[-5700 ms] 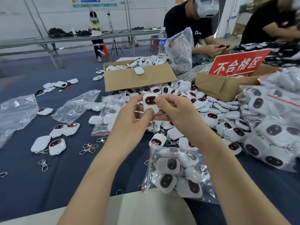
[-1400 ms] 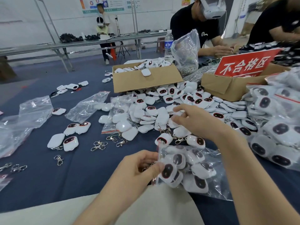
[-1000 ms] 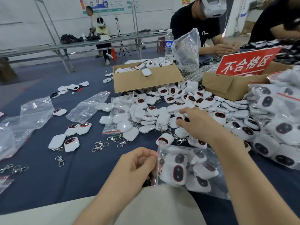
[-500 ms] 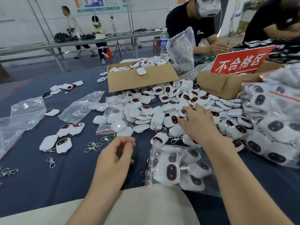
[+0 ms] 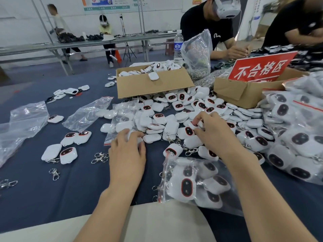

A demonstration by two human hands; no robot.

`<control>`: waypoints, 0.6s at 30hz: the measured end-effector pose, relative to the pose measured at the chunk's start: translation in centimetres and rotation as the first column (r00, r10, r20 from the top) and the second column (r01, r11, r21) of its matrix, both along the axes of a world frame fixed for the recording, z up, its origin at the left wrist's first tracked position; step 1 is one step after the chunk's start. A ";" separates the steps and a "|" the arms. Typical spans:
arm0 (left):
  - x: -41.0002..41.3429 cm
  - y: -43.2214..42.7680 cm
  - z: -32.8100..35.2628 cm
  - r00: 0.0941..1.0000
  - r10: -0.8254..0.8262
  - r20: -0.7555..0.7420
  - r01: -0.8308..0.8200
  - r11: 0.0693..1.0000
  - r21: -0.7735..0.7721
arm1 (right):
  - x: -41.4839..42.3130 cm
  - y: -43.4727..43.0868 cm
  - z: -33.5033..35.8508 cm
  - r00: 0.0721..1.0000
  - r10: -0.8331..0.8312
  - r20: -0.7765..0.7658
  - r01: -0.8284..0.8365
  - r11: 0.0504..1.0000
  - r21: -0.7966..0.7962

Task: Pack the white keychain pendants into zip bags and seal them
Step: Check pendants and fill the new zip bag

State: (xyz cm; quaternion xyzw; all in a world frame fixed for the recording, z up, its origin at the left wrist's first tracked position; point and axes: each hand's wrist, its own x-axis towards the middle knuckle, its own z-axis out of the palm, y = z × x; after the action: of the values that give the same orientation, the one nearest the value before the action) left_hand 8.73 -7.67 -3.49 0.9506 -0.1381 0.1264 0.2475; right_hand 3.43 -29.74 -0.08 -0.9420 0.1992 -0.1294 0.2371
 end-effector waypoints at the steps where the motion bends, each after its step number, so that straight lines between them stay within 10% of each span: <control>1: -0.1 0.0 0.1 1.000 -0.001 0.009 0.001 1.000 -0.026 | 0.0 0.1 0.1 1.000 0.003 0.007 -0.003 1.000 0.004; 11: -0.4 0.0 0.5 0.996 0.005 0.094 0.006 0.993 -0.119 | 0.3 0.4 1.6 0.969 0.035 0.246 -0.055 0.996 0.074; 18: -0.6 0.0 0.6 0.999 -0.015 0.032 0.029 0.888 -0.460 | 0.6 0.9 2.2 0.965 0.110 0.236 -0.155 0.971 0.180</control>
State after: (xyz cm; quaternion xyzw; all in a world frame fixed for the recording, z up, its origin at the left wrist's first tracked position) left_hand 8.17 -7.69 -2.91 0.8615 -0.1185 0.1659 0.4650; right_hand 4.03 -28.81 2.08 -0.9045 0.1192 -0.1984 0.3582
